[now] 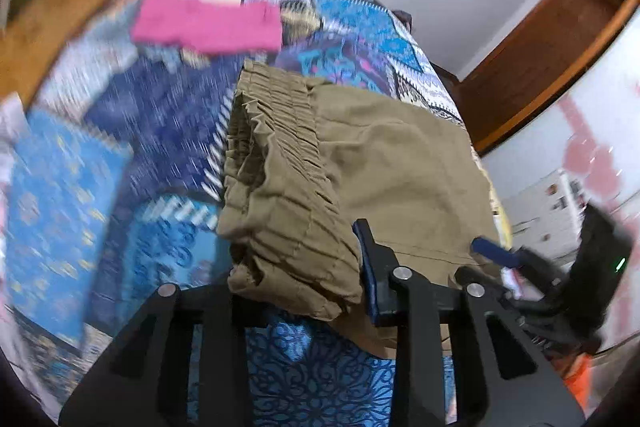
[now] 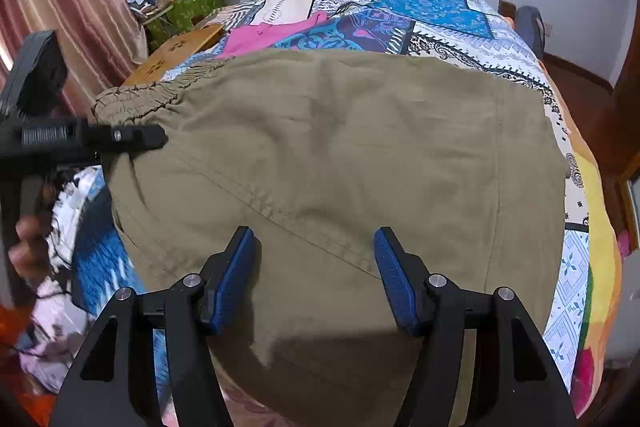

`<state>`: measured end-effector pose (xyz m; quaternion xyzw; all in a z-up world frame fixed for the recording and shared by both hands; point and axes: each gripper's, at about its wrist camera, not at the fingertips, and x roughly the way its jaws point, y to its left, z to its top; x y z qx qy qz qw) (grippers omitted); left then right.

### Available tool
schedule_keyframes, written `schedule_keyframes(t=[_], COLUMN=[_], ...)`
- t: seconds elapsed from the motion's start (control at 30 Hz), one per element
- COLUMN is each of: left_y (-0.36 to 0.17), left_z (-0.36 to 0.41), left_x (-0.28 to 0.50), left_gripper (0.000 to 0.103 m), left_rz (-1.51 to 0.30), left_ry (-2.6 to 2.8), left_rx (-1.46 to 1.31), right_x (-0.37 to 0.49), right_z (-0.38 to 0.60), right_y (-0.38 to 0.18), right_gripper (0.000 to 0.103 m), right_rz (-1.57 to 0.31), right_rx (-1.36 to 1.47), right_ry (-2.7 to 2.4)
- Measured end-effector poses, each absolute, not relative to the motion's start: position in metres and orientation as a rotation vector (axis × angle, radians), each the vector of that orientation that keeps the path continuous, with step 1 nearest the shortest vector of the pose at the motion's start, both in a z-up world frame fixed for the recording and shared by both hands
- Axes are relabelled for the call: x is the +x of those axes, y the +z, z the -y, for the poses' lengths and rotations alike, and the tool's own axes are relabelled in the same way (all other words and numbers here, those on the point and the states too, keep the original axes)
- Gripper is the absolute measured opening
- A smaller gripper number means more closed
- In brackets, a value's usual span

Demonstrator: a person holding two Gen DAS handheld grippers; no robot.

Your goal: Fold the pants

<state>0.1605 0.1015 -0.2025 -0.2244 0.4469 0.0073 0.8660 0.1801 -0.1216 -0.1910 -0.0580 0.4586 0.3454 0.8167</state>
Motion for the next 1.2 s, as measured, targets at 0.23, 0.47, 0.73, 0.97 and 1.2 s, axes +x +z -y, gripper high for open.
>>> schedule_keyframes(t=[0.23,0.47,0.73,0.97,1.2], left_y=[-0.170,-0.150,-0.118,-0.102,-0.108], left_z=[-0.092,-0.087,-0.036,0.022,0.069], left_x=[0.136,0.122,0.131,0.145,0.169], left_gripper=[0.030,0.030,0.030,0.028,0.027], left_rz=[-0.816,-0.766,-0.668,-0.635,-0.697], left_ry=[0.185,0.203,0.136,-0.020,-0.148], left_rx=[-0.156,-0.071,0.058,0.130,0.141], right_x=[0.179,0.168,0.170,0.172,0.173], right_z=[0.071,0.052,0.142,0.226,0.235], right_y=[-0.190,-0.192,-0.182,-0.196,-0.230], right_gripper=[0.058,0.058,0.059,0.059,0.059], right_rz=[-0.990,-0.985,-0.959,-0.996,-1.061], right_rx=[-0.186,-0.200,-0.058,-0.004,0.051], right_ry=[0.802,0.869,0.700,0.499,0.489])
